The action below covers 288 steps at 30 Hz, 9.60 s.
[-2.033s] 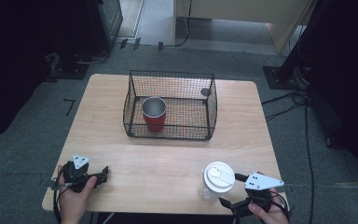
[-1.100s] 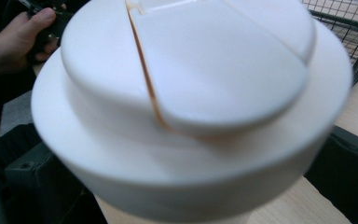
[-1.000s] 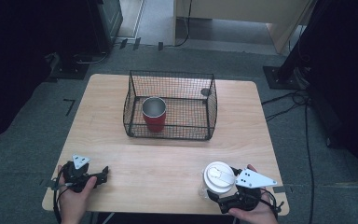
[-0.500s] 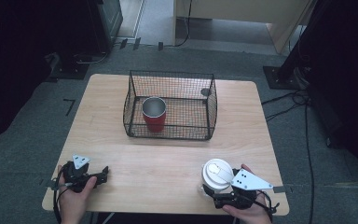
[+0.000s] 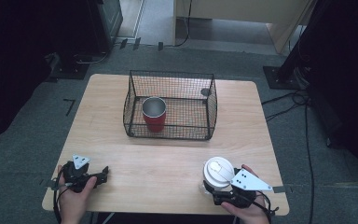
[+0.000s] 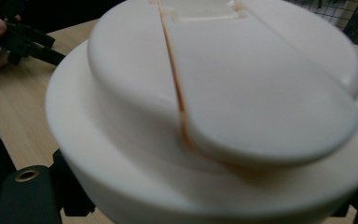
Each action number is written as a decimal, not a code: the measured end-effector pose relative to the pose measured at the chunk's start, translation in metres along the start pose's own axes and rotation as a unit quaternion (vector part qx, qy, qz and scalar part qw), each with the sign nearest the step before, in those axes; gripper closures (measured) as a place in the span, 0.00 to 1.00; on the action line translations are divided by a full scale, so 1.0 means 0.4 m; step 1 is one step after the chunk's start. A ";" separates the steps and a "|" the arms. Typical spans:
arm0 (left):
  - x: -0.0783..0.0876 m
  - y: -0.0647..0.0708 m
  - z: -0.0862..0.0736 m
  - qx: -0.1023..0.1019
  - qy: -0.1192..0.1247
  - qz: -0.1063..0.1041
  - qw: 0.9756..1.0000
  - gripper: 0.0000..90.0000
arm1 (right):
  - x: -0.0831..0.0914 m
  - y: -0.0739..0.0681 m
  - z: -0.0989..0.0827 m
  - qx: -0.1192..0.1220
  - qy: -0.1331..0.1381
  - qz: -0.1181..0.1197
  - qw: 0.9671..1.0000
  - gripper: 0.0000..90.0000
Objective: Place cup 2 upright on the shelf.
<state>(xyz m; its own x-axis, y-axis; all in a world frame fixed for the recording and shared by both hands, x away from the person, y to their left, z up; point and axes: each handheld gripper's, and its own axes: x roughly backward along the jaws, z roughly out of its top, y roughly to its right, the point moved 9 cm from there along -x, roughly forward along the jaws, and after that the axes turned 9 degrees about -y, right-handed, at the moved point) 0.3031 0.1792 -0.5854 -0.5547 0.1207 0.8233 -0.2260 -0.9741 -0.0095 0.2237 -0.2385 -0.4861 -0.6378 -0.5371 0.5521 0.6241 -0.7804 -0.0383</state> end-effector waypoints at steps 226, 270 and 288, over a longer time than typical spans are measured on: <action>-0.008 0.014 0.011 -0.013 -0.001 -0.009 1.000 0.00 | -0.397 0.185 0.313 -0.148 -0.070 -0.180 0.970 0.00; -0.008 0.014 0.011 -0.013 -0.001 -0.009 1.000 0.00 | -0.115 0.253 0.124 -0.127 -0.017 -0.175 0.976 0.00; -0.008 0.014 0.011 -0.014 -0.001 -0.008 1.000 0.00 | -0.068 0.319 -0.014 -0.145 -0.043 -0.192 0.970 0.00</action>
<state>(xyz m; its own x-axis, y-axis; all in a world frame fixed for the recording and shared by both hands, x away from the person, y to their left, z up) 0.3071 0.1725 -0.5854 -0.5488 0.1364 0.8248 -0.2568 -0.9664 -0.0110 0.3183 -0.3253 -0.5106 -0.7504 -0.1697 0.6388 0.1863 -0.9816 -0.0420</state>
